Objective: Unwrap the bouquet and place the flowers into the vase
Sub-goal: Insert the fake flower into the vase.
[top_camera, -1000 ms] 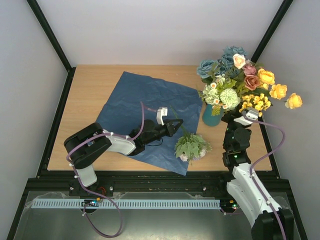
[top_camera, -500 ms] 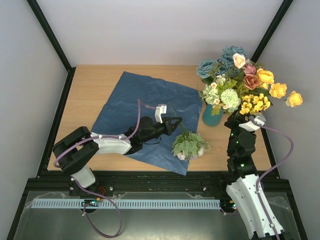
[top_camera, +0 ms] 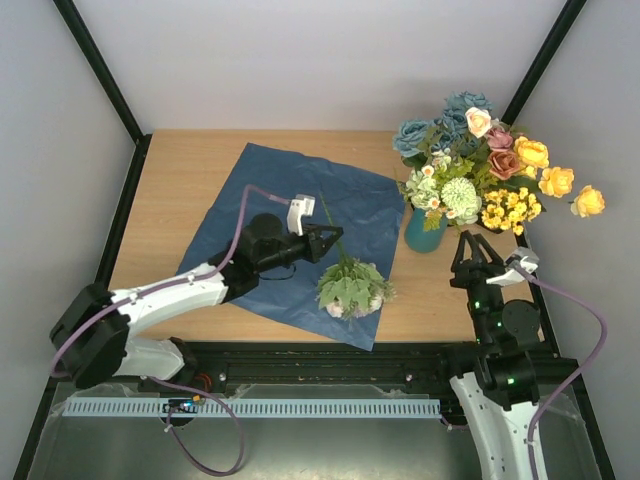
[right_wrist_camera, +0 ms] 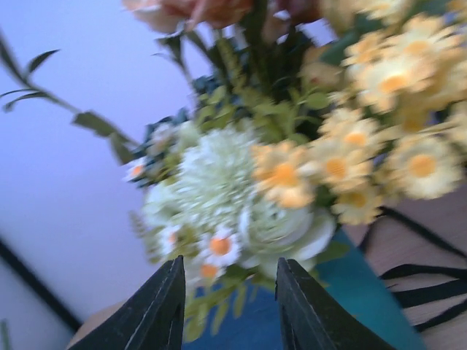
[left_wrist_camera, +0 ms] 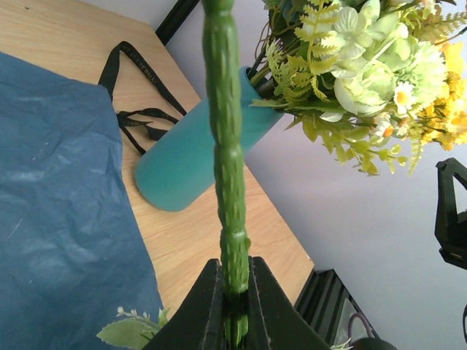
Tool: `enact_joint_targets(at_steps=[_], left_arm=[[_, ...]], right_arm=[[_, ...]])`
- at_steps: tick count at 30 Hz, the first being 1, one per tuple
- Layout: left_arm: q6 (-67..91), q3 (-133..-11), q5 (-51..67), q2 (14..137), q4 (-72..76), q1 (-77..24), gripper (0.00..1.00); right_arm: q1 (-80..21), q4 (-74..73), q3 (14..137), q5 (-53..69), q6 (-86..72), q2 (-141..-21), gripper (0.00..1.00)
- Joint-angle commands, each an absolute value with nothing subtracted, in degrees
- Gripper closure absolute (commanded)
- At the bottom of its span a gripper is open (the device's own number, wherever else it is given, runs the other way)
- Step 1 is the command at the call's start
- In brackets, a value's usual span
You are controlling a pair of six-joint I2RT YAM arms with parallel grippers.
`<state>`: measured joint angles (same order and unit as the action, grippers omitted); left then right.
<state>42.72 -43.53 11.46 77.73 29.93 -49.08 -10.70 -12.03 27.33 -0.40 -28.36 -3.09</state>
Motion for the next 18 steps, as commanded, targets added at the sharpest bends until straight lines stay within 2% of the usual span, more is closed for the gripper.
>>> enact_joint_targets(at_steps=[1, 3, 7, 14, 18], left_arm=[[40.8, -44.7, 18.5, 70.8, 17.6, -46.4, 0.98], [40.9, -44.6, 22.2, 68.4, 15.1, -45.0, 0.98], [39.9, -45.0, 29.4, 64.7, 7.8, -41.6, 0.98], [40.8, -44.4, 40.1, 60.9, 1.7, -36.9, 0.98], [42.6, -42.1, 48.0, 61.6, 3.5, -34.6, 0.98]], right_arm=[[-11.2, -17.9, 30.2, 16.3, -33.1, -2.0, 0.64], [-11.4, -17.0, 30.1, 23.0, -32.3, -3.0, 0.63], [-11.6, -18.8, 31.0, 27.7, -31.8, -3.7, 0.64], [-12.0, -16.5, 30.0, 33.6, -31.2, -4.0, 0.65], [-12.6, -16.5, 30.5, 34.9, -28.5, -5.1, 0.64]])
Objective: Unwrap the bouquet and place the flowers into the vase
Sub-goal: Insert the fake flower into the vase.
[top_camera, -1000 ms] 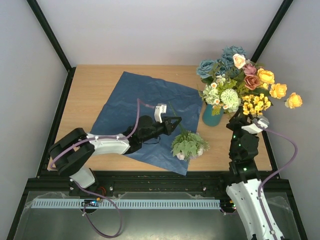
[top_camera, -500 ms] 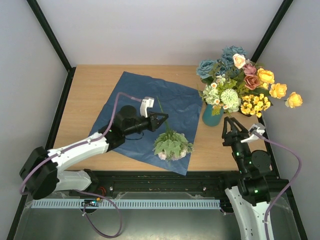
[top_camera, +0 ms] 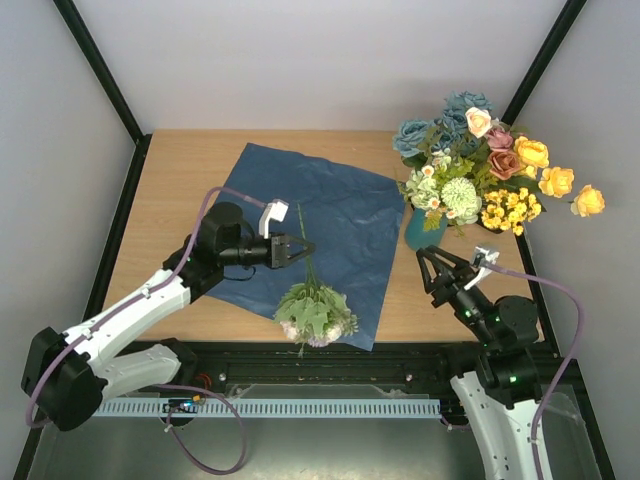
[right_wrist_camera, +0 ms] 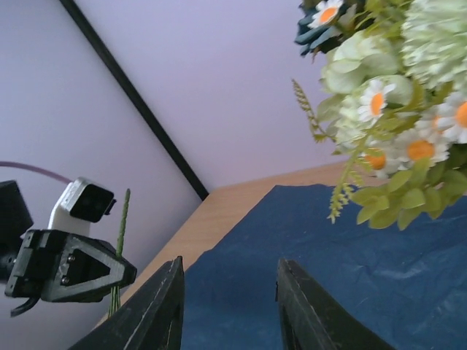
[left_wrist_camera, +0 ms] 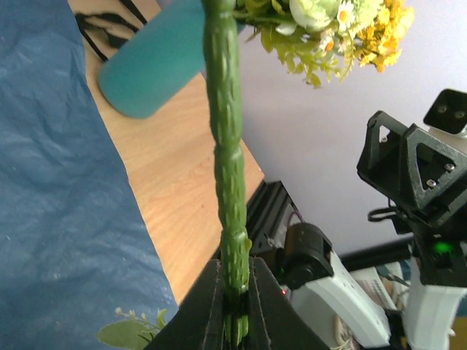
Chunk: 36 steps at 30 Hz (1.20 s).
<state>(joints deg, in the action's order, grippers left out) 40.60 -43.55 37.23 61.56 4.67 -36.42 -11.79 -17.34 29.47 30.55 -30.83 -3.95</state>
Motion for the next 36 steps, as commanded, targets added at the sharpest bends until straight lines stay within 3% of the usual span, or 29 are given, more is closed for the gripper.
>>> enact_joint_targets(at_steps=[1, 28, 33, 36], left_arm=[[42.7, -41.5, 49.0, 61.7, 4.1, -34.3, 0.98], [39.4, -40.5, 52.5, 64.5, -3.9, -33.2, 0.97], [39.3, -39.4, 54.5, 64.0, -2.9, -33.0, 0.98], [40.1, -38.3, 55.4, 63.4, -1.6, -32.9, 0.98]], right_arm=[[-13.1, -16.4, 30.7, 35.2, -28.1, -5.8, 0.64], [-17.6, -16.1, 29.0, 39.0, -28.6, -20.3, 0.64], [-23.5, -14.9, 29.6, 35.9, -28.3, -24.7, 0.63], [-32.1, -15.1, 31.4, 31.3, -25.3, -29.1, 0.60]])
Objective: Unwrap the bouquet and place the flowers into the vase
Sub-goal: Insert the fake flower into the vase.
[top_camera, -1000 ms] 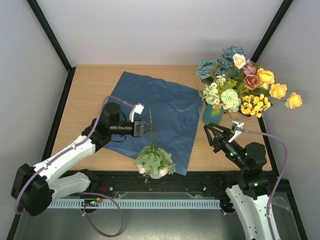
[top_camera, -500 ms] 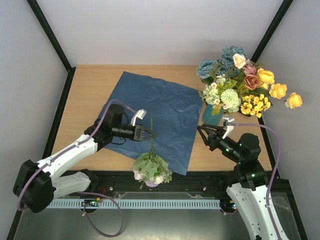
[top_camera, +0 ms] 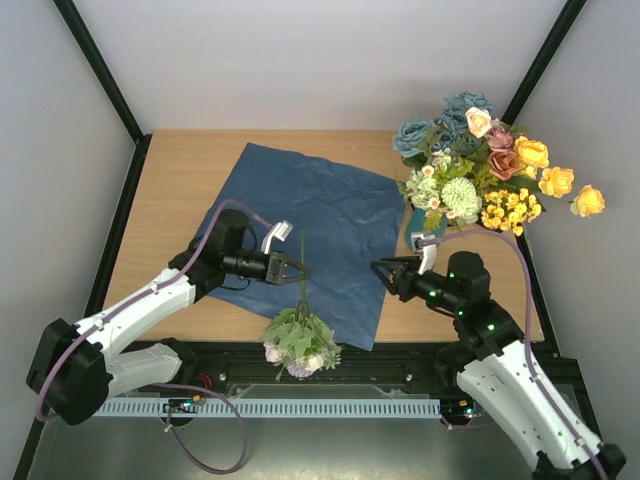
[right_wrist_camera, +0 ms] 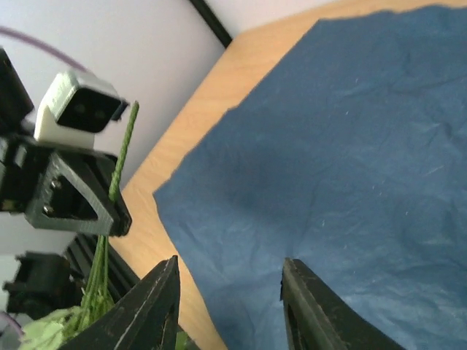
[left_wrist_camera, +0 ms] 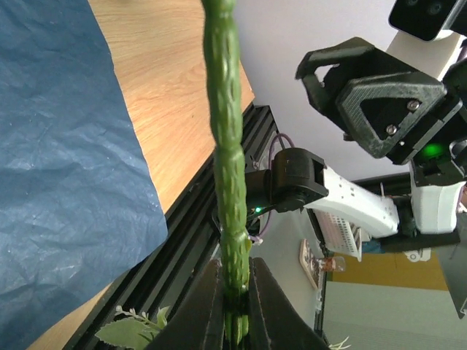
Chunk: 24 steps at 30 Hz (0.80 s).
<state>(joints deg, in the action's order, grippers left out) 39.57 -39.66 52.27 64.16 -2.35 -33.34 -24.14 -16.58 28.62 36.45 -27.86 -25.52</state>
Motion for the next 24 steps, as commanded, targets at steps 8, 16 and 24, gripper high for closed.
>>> enact_joint_targets(at_steps=[8, 16, 24], left_arm=[[35.4, -41.2, 57.4, 65.2, -9.8, -32.5, 0.98], [35.1, -40.1, 59.5, 62.6, -10.6, -32.6, 0.98], [37.9, -38.2, 61.5, 62.6, -9.2, -32.5, 0.98]], right_arm=[[-48.2, -9.2, 37.2, 24.6, 3.9, -38.6, 0.60], [-59.6, -5.7, 38.6, 21.7, 46.1, -45.0, 0.51], [-62.9, -3.2, 35.6, 19.0, 73.8, -45.7, 0.54]])
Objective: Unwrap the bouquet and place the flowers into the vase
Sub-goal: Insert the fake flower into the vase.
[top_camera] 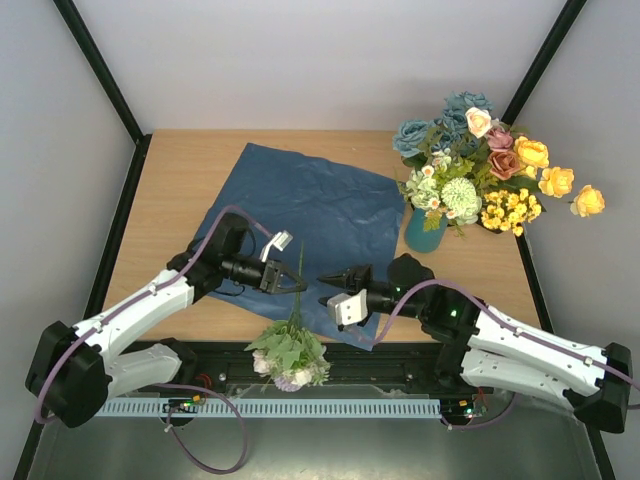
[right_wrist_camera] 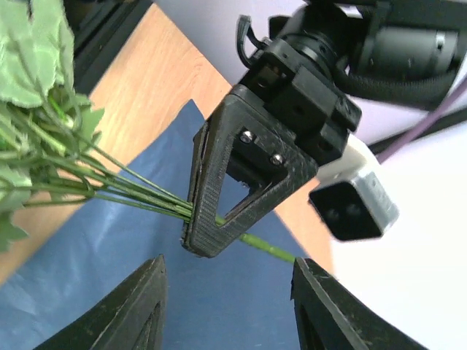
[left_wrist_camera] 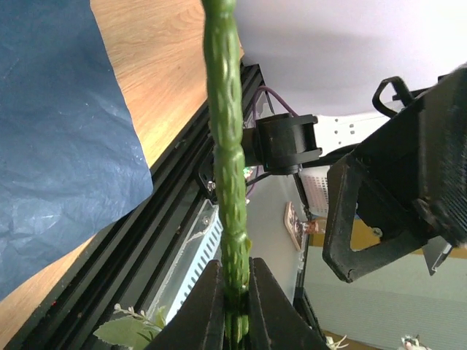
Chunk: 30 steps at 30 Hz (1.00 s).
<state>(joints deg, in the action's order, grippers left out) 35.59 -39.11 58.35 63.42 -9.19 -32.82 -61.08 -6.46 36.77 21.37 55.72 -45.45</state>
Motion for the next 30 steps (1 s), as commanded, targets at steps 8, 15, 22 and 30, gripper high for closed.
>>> enact_joint_targets(at_steps=[8, 15, 22, 30], left_arm=[[41.1, -37.4, 62.2, 63.0, -7.3, -32.6, 0.98], [42.5, -36.0, 62.2, 62.3, -6.2, -32.7, 0.98], [43.0, -35.7, 62.3, 63.3, -5.6, -32.7, 0.98], [45.1, -34.8, 62.1, 63.3, -3.3, -32.7, 0.96]], right_arm=[[-70.3, 0.2, 35.1, 10.8, 83.3, -52.0, 0.52], [-72.3, 3.0, 37.0, 10.0, 87.0, -58.4, 0.52], [-74.4, 6.5, 37.0, 8.8, 88.6, -62.0, 0.57], [-75.1, 11.0, 34.1, 5.4, 87.9, -61.6, 0.98]])
